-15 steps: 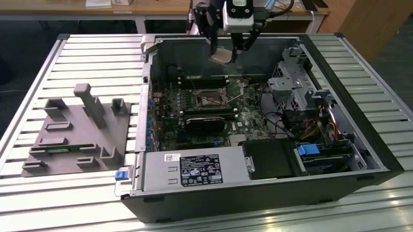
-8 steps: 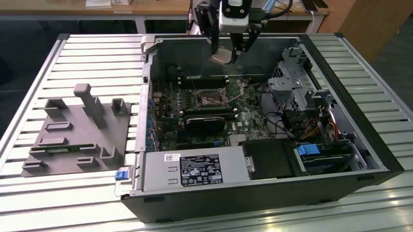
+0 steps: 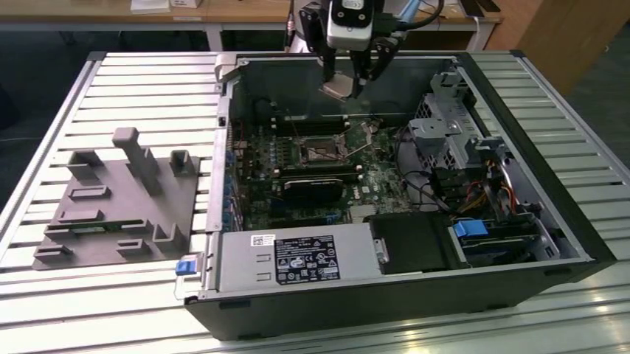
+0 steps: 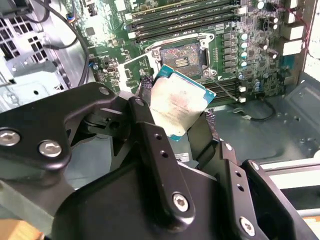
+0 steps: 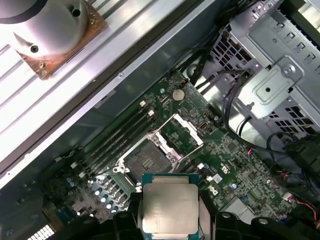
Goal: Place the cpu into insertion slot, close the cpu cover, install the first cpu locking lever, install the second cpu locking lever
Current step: 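Place the cpu into insertion slot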
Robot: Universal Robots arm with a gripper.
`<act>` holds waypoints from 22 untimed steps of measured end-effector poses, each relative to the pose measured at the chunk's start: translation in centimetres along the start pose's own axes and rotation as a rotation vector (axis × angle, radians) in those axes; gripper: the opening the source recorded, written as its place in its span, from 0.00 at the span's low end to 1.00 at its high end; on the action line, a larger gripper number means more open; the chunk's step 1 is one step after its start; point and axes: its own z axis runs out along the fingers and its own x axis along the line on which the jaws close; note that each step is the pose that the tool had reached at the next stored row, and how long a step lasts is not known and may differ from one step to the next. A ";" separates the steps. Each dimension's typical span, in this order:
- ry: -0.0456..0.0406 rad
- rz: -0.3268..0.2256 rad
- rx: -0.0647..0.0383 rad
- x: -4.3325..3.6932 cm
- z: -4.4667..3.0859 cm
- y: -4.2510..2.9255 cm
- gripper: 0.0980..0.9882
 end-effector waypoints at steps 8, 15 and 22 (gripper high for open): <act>-0.0086 0.089 0.000 0.03 0.07 0.02 0.49; -0.0173 0.193 -0.001 0.03 0.13 0.02 0.49; -0.0255 0.292 -0.002 0.03 0.19 0.02 0.49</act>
